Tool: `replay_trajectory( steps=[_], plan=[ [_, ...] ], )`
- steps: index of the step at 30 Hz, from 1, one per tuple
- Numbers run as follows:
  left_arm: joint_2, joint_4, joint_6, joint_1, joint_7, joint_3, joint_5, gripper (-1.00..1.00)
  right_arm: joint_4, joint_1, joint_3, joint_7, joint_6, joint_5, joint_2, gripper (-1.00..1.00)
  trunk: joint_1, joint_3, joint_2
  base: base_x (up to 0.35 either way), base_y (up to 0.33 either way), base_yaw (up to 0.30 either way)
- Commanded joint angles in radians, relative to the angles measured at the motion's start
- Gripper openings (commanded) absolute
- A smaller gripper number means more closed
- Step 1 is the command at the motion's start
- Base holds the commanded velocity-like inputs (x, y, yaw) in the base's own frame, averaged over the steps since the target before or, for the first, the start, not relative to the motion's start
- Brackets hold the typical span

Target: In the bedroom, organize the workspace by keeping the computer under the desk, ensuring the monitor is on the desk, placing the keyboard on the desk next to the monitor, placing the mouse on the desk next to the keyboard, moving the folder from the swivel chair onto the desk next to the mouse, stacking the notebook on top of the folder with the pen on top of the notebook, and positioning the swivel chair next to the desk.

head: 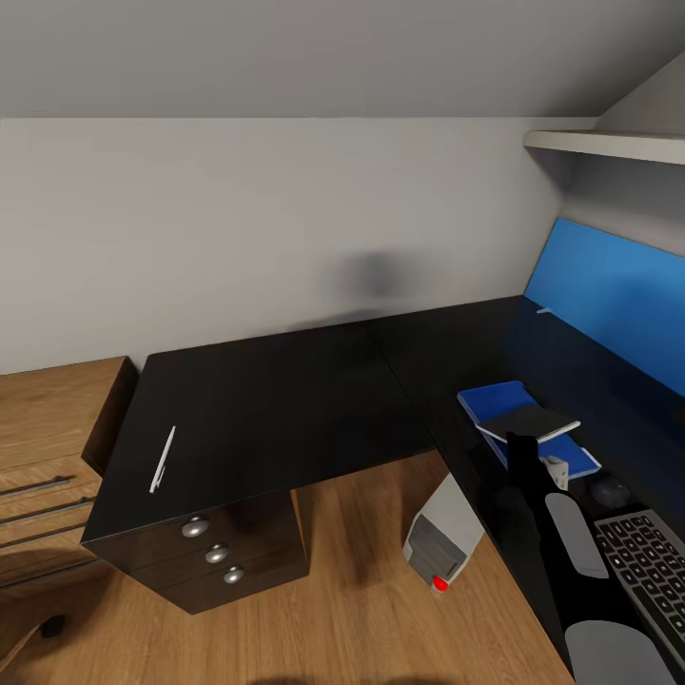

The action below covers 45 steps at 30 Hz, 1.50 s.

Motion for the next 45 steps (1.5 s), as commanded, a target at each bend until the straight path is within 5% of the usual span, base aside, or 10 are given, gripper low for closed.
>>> replay_trajectory(
  steps=[1, 12, 20, 45],
  plan=[
    [0.001, 0.0, -0.006, -0.001, 0.007, -0.009, 0.009, 1.0, -0.002, 0.0, -0.002, -0.002, 0.005, -0.007, 0.0, -1.0, 0.0, -0.001, 0.0, 0.0, 0.0, 0.0],
    [0.001, 0.0, -0.006, -0.001, 0.007, -0.01, 0.009, 1.0, 0.0, -0.002, -0.002, -0.008, 0.0, -0.001, 0.0, -1.0, 0.0, -0.001, 0.0, 0.0, 0.0, 0.0],
    [0.001, 0.0, -0.006, -0.001, 0.007, -0.01, 0.008, 1.0, 0.001, -0.002, 0.003, -0.009, -0.088, -0.001, 0.0, -1.0, 0.0, -0.001, 0.0, 0.0, 0.0, 0.0],
    [0.001, 0.0, -0.008, -0.001, 0.006, -0.011, 0.005, 1.0, 0.001, -0.002, 0.004, -0.01, -0.094, 0.0, 0.0, -1.0, 0.0, -0.001, 0.0, 0.088, 0.037, 0.0]
  ],
)
